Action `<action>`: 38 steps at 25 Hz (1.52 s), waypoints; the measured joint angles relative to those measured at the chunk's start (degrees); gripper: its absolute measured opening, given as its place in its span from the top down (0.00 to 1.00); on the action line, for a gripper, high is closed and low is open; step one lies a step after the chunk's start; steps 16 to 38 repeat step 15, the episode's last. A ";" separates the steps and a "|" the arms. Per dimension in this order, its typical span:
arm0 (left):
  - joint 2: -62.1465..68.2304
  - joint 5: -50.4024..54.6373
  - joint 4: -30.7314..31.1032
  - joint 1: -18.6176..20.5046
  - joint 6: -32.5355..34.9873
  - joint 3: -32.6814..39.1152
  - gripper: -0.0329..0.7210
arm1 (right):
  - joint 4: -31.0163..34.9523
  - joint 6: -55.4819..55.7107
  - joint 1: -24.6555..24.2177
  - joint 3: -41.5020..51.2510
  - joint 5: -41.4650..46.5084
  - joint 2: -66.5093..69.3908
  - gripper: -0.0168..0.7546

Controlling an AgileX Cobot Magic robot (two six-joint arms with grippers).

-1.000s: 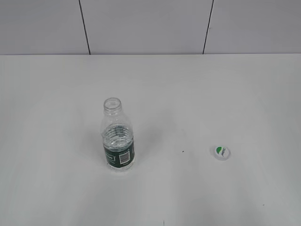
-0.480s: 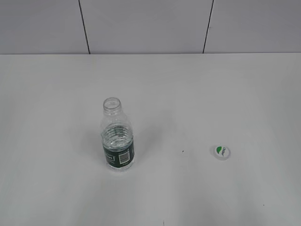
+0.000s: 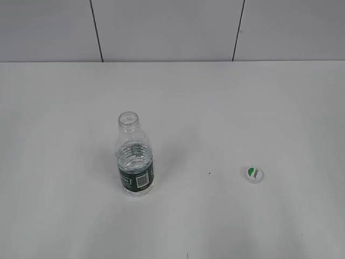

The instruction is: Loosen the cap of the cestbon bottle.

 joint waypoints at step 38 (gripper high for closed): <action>0.00 0.00 0.00 0.00 0.00 0.00 0.34 | 0.00 -0.05 -0.05 0.00 0.00 0.00 0.21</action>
